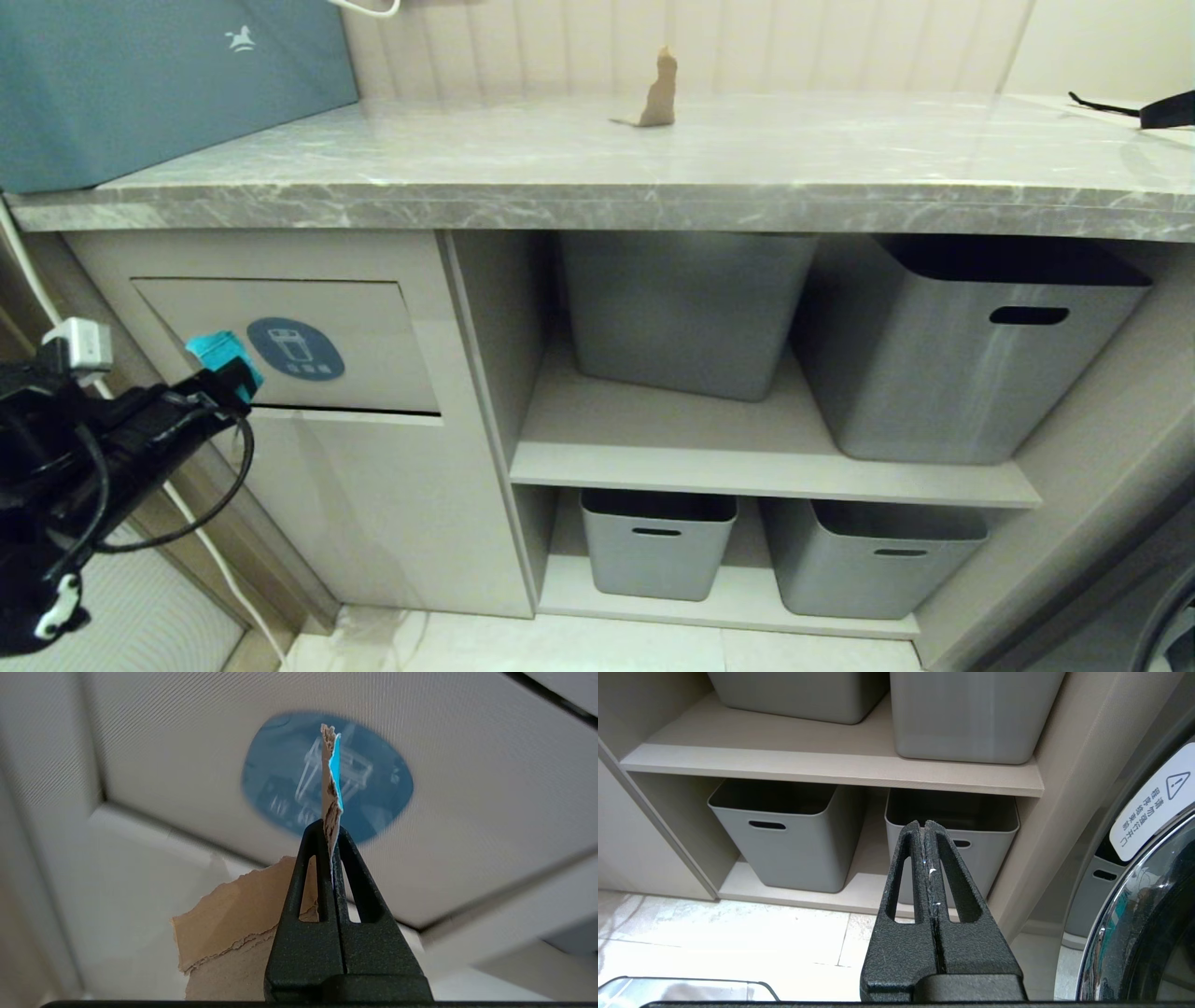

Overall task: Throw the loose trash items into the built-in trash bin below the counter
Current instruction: Put the garbage in the trash can

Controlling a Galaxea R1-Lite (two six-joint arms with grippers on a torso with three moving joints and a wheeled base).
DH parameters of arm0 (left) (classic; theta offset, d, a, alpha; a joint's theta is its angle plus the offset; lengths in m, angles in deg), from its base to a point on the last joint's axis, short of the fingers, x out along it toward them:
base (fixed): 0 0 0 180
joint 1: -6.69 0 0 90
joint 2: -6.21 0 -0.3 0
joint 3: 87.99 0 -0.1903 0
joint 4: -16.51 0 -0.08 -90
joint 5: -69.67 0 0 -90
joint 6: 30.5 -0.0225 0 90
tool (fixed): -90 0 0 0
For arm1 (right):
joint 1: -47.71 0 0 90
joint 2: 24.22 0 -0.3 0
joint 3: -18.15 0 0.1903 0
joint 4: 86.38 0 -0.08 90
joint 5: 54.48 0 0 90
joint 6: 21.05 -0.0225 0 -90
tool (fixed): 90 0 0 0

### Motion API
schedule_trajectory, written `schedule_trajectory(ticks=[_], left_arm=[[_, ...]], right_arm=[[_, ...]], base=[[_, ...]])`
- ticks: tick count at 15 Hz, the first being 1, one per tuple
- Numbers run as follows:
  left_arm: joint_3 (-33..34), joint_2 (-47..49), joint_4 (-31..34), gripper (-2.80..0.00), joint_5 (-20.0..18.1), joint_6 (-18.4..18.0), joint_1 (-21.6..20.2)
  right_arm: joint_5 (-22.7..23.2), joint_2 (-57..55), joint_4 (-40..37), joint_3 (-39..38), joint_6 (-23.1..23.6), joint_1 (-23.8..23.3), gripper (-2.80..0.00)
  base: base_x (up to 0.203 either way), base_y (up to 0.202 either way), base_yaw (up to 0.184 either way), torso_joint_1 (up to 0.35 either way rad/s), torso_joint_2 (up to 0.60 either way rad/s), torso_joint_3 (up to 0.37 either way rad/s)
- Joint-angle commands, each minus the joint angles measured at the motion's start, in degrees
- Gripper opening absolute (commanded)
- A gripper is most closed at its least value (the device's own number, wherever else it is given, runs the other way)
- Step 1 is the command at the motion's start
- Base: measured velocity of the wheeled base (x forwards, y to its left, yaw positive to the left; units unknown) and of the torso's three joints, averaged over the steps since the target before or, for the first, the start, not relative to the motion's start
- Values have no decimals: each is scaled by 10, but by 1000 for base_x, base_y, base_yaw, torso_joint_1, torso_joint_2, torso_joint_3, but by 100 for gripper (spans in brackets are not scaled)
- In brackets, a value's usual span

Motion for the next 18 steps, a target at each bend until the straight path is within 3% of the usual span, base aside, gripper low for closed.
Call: schedule_trajectory(ticks=[1,3,7,12,13,18], left_arm=[[-55,74,-8,-280,-2,-16,2],[-109,113,-8,-280,-1,-41,9],[-204,185,-37,-280,-1,-49,14],[-232,221,-50,-280,0,-30,15],[-238,225,-54,0,0,-30,15],[-269,241,-57,0,2,-21,17]], right_arm=[[0,1,0,0,0,0,-280],[0,1,0,0,0,0,-280],[0,1,0,0,0,0,-280],[0,1,0,0,0,0,-280],[0,1,0,0,0,0,-280],[0,1,0,0,0,0,-280]], base=[[0,0,0,0,0,0],[0,0,0,0,0,0],[0,0,0,0,0,0],[0,0,0,0,0,0],[0,0,0,0,0,0],[0,0,0,0,0,0]])
